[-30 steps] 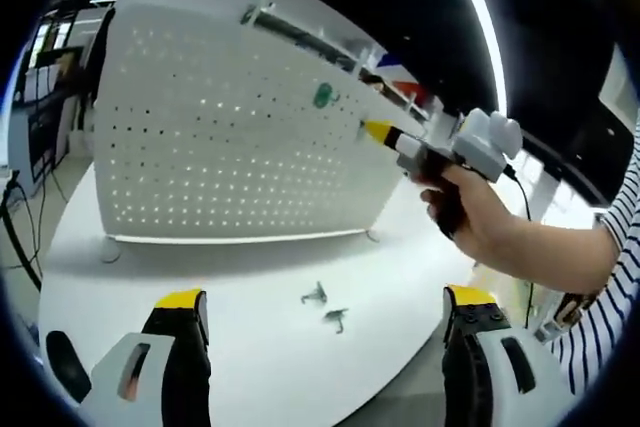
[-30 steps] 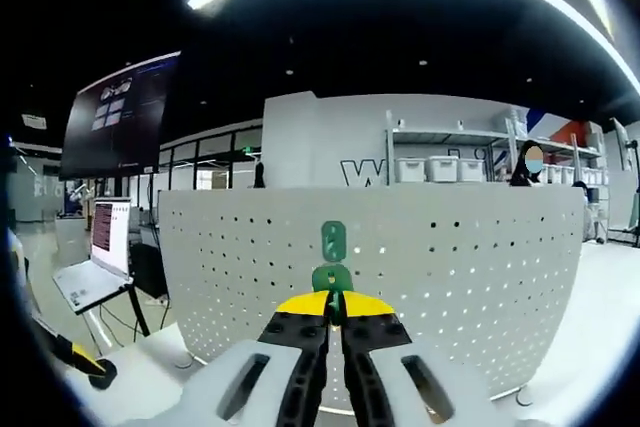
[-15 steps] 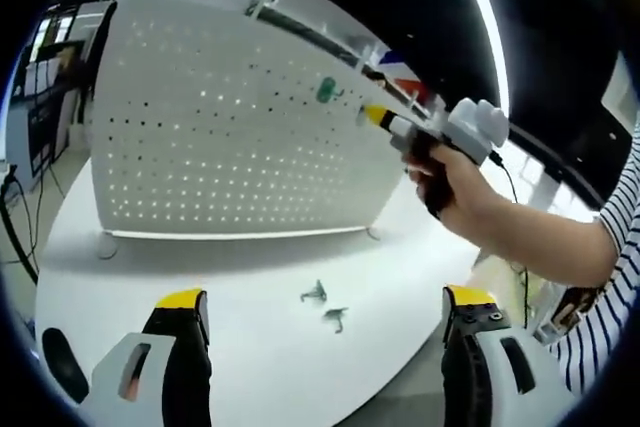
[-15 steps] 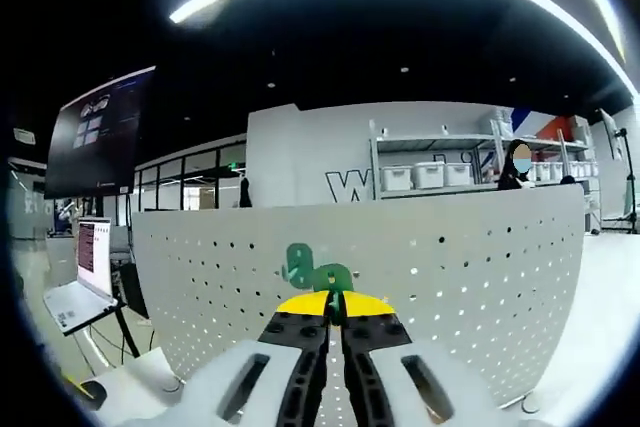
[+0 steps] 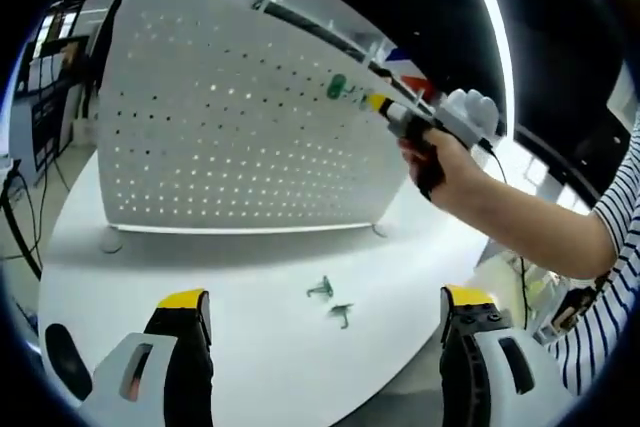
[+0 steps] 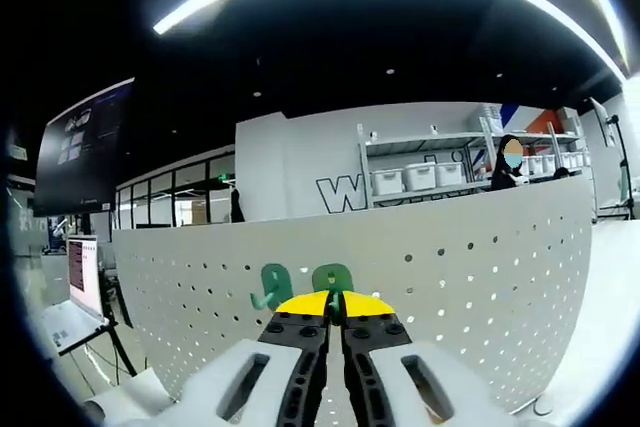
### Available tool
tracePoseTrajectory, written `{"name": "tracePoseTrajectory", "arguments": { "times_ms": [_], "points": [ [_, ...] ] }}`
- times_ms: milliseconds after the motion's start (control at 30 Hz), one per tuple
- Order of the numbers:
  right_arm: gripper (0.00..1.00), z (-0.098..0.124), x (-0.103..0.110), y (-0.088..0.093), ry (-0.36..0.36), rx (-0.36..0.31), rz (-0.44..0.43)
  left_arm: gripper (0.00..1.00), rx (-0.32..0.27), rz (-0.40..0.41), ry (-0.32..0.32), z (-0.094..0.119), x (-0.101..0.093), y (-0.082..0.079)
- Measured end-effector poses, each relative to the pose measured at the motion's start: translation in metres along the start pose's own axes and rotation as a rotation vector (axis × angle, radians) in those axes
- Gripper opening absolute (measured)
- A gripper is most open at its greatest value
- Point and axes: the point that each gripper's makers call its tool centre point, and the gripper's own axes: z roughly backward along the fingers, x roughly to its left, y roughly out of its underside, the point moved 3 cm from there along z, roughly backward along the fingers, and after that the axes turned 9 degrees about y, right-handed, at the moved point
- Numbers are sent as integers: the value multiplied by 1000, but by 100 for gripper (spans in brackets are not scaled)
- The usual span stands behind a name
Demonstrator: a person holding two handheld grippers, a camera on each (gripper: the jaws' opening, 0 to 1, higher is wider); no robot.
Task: Insert the hook assembly into the mounting plate slot until the hook locks in place.
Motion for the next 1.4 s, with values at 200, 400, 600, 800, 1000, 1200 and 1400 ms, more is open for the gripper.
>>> {"name": "tracePoseTrajectory", "arguments": {
  "times_ms": [200, 400, 600, 800, 1000, 1200, 1400],
  "points": [
    [0, -6, 1, -1, 4, -4, -37, 96, 6, 6, 0, -2, 1, 0],
    [0, -9, 1, -2, 11, -11, -35, 96, 3, 20, -2, -2, 5, 0],
    [0, -9, 1, -1, 19, -14, -33, 96, 7, 32, -1, -3, 6, 2],
    [0, -8, 4, -3, 24, -23, -28, 95, 14, 39, -9, -3, 10, 4],
    [0, -11, 4, -1, 42, -19, -16, 95, 15, 45, -19, -1, 13, 4],
    [0, -12, 3, -1, 56, -28, -22, 95, 15, 49, -23, 0, 15, 4],
    [0, -13, 6, 0, 57, -21, -41, 95, 14, 53, -25, 0, 15, 4]
  ]
}}
